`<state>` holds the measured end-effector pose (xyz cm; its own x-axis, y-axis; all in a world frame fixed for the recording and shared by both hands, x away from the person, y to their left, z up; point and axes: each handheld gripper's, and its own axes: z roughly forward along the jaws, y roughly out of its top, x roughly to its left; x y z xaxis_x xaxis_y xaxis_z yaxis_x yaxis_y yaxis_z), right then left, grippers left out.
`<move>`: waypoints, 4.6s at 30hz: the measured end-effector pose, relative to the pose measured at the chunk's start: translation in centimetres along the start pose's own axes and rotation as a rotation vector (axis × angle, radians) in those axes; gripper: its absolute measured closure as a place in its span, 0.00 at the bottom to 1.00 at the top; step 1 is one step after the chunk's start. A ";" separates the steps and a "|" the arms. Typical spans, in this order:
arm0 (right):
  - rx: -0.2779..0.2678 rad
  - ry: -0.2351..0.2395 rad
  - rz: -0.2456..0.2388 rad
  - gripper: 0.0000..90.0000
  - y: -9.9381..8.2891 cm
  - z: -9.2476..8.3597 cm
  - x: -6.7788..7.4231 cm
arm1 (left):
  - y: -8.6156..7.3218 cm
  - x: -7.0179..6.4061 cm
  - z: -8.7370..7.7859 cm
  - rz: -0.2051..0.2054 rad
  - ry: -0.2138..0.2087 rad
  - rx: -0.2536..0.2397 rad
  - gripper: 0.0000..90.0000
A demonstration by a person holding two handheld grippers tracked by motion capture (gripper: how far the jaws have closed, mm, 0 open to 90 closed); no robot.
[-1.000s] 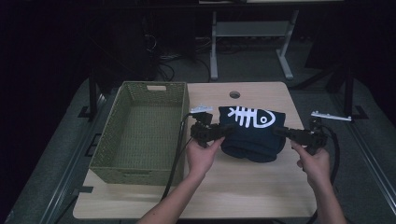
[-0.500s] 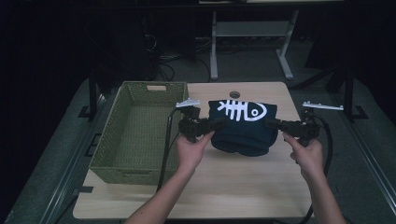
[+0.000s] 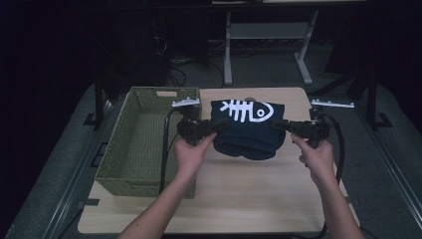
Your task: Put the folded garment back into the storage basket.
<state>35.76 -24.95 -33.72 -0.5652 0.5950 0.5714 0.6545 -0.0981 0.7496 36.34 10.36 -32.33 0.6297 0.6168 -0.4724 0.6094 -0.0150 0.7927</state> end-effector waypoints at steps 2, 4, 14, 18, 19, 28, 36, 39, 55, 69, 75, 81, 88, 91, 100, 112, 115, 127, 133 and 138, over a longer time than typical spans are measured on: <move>0.003 0.007 -0.003 0.80 0.2 0.3 0.3 | 0.1 0.3 -0.5 -0.007 -0.002 -0.002 0.76; 0.006 0.009 -0.009 0.80 0.5 0.6 0.7 | 0.2 0.5 -0.9 -0.012 0.000 -0.004 0.76; 0.032 0.025 -0.029 0.80 1.6 3.2 2.4 | 0.6 2.1 -3.4 -0.035 0.020 -0.029 0.76; 0.038 0.033 -0.030 0.80 1.8 4.0 2.7 | 0.7 2.6 -4.1 -0.047 0.027 -0.037 0.75; 0.036 0.036 -0.029 0.80 1.8 4.2 2.9 | 0.7 2.6 -4.3 -0.046 0.030 -0.038 0.75; 0.057 0.053 -0.045 0.80 2.4 6.0 4.0 | 0.9 3.5 -6.0 -0.047 0.059 -0.059 0.75; 0.073 0.055 -0.059 0.79 2.8 7.4 4.9 | 1.0 4.3 -7.2 -0.052 0.071 -0.056 0.75; 0.081 0.065 -0.057 0.79 2.9 8.2 5.3 | 0.9 4.7 -7.8 -0.067 0.075 -0.065 0.75; 0.092 0.104 -0.070 0.79 3.4 11.5 7.2 | 0.4 6.9 -11.0 -0.103 0.108 -0.100 0.74; 0.120 0.127 -0.073 0.79 3.4 14.4 8.6 | 0.1 8.4 -13.4 -0.124 0.146 -0.122 0.74; 0.134 0.124 -0.088 0.79 3.6 15.9 9.5 | -0.2 9.3 -14.2 -0.144 0.158 -0.136 0.73; 0.142 0.134 -0.084 0.79 3.5 17.0 9.9 | -0.4 9.9 -15.2 -0.154 0.175 -0.138 0.73; 0.156 0.151 -0.068 0.79 3.0 18.8 10.1 | -0.7 11.0 -16.2 -0.164 0.205 -0.129 0.73; 0.159 0.157 -0.068 0.79 2.8 19.5 10.2 | -0.8 11.3 -16.5 -0.169 0.210 -0.128 0.73; 0.171 0.170 -0.048 0.79 2.2 21.5 10.5 | -1.1 12.6 -17.7 -0.185 0.214 -0.114 0.72; 0.226 0.166 -0.050 0.79 0.8 24.6 11.1 | -2.3 14.9 -19.0 -0.231 0.242 -0.044 0.68; 0.240 0.161 -0.056 0.79 0.5 25.2 11.2 | -2.3 15.1 -19.2 -0.231 0.250 -0.043 0.68; 0.253 0.141 -0.061 0.79 -0.9 26.4 11.2 | -2.7 16.3 -19.5 -0.258 0.272 0.007 0.67; 0.276 0.121 -0.046 0.78 -1.7 26.7 10.5 | -2.6 16.6 -19.0 -0.261 0.297 0.039 0.67; 0.276 0.098 -0.061 0.78 -2.2 26.9 10.3 | -2.7 16.7 -18.6 -0.252 0.320 0.053 0.74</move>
<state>42.03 2.88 -38.46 -0.6444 0.5124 0.5676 0.7222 0.1638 0.6720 36.26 35.30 -35.16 0.2810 0.8200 -0.4986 0.7544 0.1324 0.6430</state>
